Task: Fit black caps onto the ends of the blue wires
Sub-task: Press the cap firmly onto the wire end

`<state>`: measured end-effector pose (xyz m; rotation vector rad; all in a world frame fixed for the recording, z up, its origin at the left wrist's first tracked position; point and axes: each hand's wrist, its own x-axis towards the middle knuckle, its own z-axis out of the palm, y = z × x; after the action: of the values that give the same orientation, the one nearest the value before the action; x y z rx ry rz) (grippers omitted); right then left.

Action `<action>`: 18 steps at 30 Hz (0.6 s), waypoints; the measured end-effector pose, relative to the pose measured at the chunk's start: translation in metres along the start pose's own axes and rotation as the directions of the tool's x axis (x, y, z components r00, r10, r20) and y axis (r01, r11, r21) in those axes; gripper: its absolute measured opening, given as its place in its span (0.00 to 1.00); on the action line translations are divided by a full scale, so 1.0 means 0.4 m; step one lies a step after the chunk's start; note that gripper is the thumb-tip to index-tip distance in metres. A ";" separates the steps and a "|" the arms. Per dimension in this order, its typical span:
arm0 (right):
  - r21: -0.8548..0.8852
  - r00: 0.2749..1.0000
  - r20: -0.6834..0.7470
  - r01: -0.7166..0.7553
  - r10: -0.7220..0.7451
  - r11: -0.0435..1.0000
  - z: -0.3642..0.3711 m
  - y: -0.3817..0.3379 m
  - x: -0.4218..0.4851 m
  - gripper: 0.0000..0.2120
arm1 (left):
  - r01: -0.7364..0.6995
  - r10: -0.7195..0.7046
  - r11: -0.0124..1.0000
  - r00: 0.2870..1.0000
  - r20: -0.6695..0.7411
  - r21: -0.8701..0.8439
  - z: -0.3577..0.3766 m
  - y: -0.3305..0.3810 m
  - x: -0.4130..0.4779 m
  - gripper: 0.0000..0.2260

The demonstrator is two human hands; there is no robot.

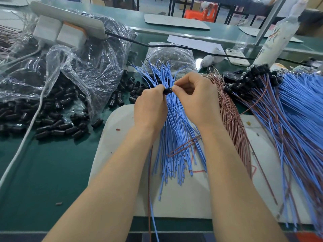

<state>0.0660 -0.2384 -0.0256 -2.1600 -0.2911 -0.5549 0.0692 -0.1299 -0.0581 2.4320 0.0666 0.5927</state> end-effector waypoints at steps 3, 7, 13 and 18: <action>0.001 1.000 -0.024 0.009 -0.009 1.000 0.003 0.001 0.001 0.01 | -0.008 0.008 1.000 1.000 0.001 -0.010 -0.001 -0.003 0.001 0.10; 0.087 0.997 -0.035 -0.072 0.075 0.994 -0.012 0.024 0.011 0.03 | -0.041 0.064 0.970 0.994 0.092 -0.238 -0.011 -0.015 0.008 0.08; 0.212 0.984 0.017 -0.179 0.179 0.961 -0.036 0.056 0.021 0.08 | -0.067 0.138 0.907 0.980 0.143 -0.416 -0.019 -0.021 0.013 0.07; 0.214 0.969 -0.082 -0.211 0.233 0.954 -0.041 0.078 0.027 0.05 | -0.073 0.125 0.924 0.985 0.118 -0.375 -0.016 -0.023 0.014 0.05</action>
<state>0.0830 -0.2702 -0.0333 -1.9254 -0.0420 -0.4863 0.0726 -0.1179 -0.0569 2.1082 -0.2111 0.4310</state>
